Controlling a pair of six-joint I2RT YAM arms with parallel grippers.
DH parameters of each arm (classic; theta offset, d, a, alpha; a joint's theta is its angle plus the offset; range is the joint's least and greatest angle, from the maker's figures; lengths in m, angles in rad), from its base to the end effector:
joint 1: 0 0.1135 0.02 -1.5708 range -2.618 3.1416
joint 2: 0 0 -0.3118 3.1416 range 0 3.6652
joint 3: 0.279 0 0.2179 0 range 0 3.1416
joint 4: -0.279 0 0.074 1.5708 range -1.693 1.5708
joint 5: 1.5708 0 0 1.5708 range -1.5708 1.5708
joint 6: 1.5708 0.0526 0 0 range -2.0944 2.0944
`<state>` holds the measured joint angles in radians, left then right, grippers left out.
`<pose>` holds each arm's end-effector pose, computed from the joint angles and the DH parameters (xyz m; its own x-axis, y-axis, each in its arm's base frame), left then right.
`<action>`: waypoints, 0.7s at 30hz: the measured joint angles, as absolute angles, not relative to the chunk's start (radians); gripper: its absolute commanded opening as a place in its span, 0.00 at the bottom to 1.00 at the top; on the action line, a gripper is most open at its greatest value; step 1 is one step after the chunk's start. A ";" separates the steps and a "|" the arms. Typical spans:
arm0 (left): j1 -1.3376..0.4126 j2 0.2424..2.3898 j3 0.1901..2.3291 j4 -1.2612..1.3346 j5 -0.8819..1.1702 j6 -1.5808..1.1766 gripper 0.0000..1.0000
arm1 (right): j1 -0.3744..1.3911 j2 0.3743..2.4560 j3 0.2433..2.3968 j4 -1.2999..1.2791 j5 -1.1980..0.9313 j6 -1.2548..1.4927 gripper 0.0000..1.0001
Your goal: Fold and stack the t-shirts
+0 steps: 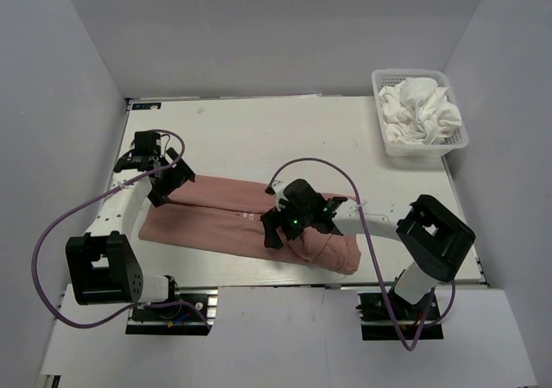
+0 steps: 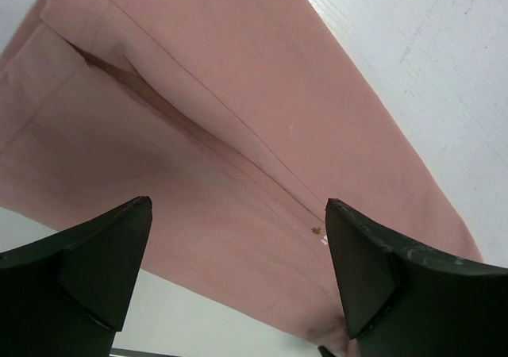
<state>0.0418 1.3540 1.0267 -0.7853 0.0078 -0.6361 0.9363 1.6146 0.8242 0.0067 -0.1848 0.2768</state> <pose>0.2264 0.0091 0.2939 -0.6980 -0.6237 -0.3517 -0.5631 0.7816 -0.2684 0.1776 0.2576 0.2296 -0.6399 -0.4163 -0.6459 -0.7214 0.6150 0.3183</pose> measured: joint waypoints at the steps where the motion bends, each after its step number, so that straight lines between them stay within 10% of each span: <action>1: 0.042 1.354 1.027 -0.785 0.008 -0.636 1.00 | 0.938 1.615 0.825 0.011 -0.217 0.273 0.90; 21: -0.025 1.602 1.027 -0.725 0.074 -0.637 1.00 | 0.912 1.131 0.638 -0.280 0.126 0.574 0.90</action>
<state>-0.0254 1.6024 1.0271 -0.7250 0.0738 -0.6373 0.9123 1.1305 0.6380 -0.2798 0.1265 0.5743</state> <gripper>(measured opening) 0.997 0.904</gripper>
